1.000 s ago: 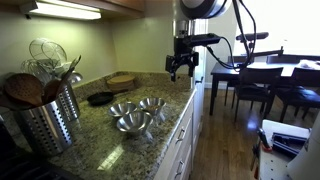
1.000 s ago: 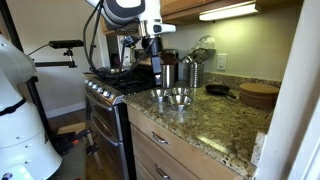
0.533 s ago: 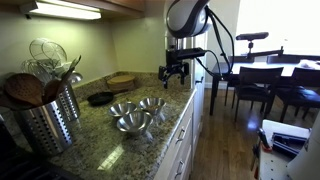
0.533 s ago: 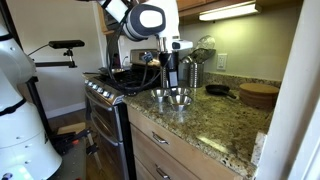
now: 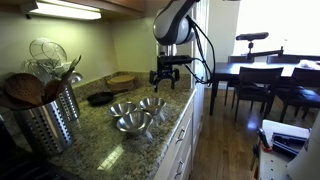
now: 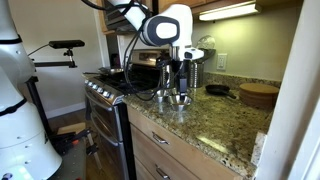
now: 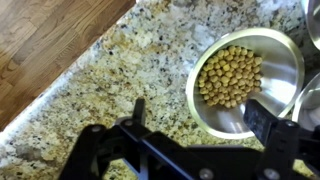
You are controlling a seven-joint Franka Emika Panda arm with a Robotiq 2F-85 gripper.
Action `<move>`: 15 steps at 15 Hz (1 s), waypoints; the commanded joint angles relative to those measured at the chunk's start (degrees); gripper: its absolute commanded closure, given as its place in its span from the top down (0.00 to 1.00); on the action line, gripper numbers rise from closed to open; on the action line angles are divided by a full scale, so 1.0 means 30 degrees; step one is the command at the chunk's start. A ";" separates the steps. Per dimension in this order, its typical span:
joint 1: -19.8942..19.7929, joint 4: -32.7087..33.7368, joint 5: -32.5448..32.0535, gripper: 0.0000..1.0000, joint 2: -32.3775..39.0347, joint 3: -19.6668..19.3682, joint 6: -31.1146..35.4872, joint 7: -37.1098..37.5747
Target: Pour the contents of the right bowl into the middle bowl
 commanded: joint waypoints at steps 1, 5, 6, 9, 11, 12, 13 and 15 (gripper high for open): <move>0.0626 0.0708 0.0788 1.00 0.1148 -0.0373 -0.0020 -0.0720; 0.0860 0.0702 0.0351 1.00 0.1807 -0.0597 0.0003 -0.0530; 0.0869 0.0681 0.0380 1.00 0.1903 -0.0634 0.0032 -0.0536; 0.0858 0.0661 0.0520 1.00 0.2146 -0.0841 0.0331 -0.0319; 0.0808 0.0719 0.0709 1.00 0.2268 -0.0926 0.0383 -0.0368; 0.0810 0.0743 0.0738 1.00 0.2317 -0.0965 0.0415 -0.0364; 0.0809 0.0787 0.0802 1.00 0.2394 -0.0982 0.0440 -0.0371; 0.0814 0.0897 0.0936 1.00 0.2557 -0.0979 0.0488 -0.0395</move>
